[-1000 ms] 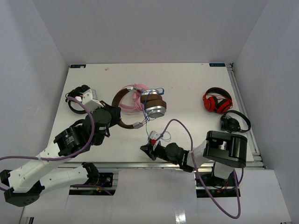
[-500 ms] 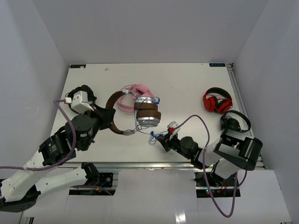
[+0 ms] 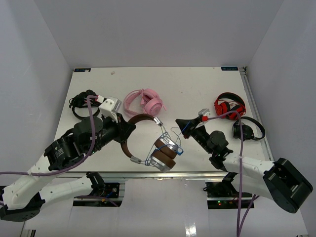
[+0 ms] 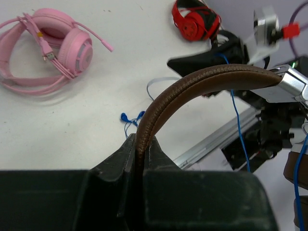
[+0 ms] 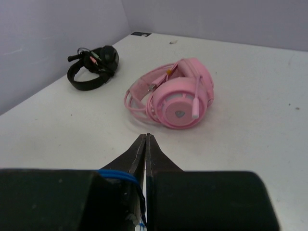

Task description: Wrap the headphones

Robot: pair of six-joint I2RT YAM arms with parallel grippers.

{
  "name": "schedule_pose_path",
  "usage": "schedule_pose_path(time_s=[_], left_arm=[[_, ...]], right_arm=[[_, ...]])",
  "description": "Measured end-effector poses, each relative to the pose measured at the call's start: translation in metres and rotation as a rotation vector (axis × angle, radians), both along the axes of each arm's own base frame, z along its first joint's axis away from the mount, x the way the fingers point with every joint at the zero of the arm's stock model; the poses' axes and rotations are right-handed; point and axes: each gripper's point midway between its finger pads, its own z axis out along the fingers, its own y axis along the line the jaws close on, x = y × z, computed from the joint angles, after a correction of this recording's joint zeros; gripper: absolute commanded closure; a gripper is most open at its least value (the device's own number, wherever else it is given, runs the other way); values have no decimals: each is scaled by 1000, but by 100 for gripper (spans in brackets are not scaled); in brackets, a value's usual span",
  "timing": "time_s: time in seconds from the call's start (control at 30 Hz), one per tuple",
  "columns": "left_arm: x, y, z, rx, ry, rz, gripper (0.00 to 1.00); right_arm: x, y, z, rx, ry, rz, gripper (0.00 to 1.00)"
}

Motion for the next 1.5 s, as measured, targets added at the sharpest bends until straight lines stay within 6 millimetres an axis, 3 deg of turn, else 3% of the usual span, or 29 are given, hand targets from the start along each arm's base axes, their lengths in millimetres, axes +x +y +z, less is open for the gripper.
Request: schedule_pose_path(time_s=[0.23,0.43,0.53,0.63,0.93,1.2,1.5], left_arm=[[-9,-21,-35,178,25,-175,100],[6,-18,-90,393,83,-150,100],[12,-11,-108,478,98,-119,100],[24,-3,-115,542,90,-51,100],[61,20,-123,719,56,198,100],[84,37,-111,776,6,427,100],[97,35,-109,797,4,549,100]], right_arm=[[16,-4,53,-21,-30,-7,92],[20,4,92,-114,-18,30,92],[19,8,109,-158,-2,56,92],[15,12,110,-202,26,97,92],[-18,31,75,-294,180,312,92],[-59,49,84,-259,181,454,92],[-105,66,95,-235,151,585,92]])
